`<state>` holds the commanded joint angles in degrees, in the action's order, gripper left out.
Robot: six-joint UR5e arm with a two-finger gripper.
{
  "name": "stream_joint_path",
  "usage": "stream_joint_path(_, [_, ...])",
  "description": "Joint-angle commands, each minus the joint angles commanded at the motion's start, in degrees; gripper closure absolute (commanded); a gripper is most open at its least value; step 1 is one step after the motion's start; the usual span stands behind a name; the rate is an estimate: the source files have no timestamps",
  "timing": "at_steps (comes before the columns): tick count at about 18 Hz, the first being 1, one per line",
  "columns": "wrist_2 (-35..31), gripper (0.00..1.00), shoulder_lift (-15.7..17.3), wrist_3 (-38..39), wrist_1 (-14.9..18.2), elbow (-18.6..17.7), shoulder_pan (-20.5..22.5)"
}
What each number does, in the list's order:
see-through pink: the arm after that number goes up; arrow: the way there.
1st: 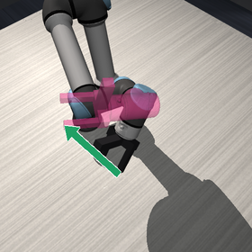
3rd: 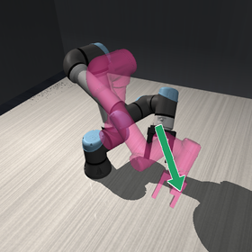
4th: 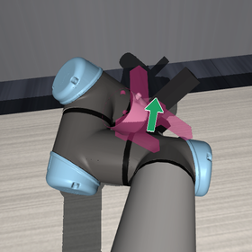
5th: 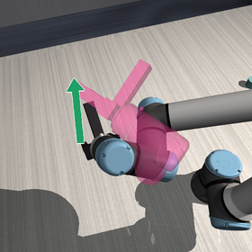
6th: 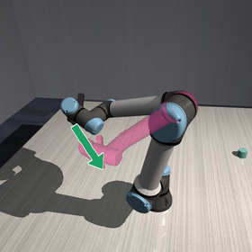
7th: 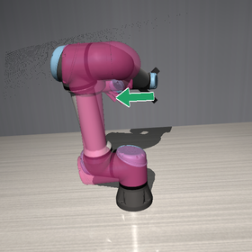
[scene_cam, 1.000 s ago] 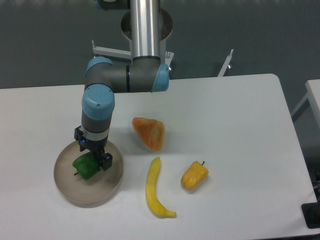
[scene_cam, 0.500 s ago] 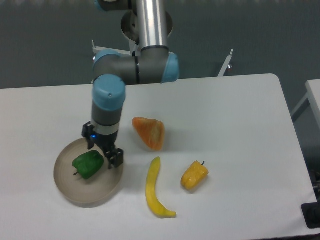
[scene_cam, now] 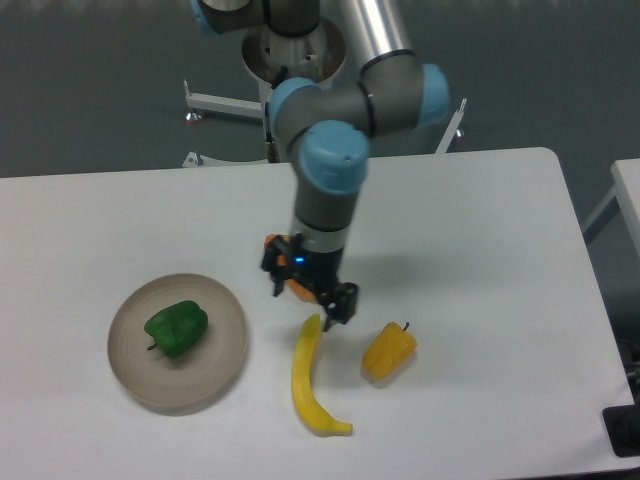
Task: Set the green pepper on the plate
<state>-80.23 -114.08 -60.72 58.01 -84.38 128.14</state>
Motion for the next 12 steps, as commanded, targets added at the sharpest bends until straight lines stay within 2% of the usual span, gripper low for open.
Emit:
stream_joint_path(3, [-2.65,0.00,-0.26,-2.48,-0.09,1.67,3.43])
stream_joint_path(6, [-7.38,0.00,-0.44,-4.58,0.00,2.64,4.05])
stream_joint_path(12, [-7.93,0.00,-0.53,-4.94,-0.09,2.38,4.93])
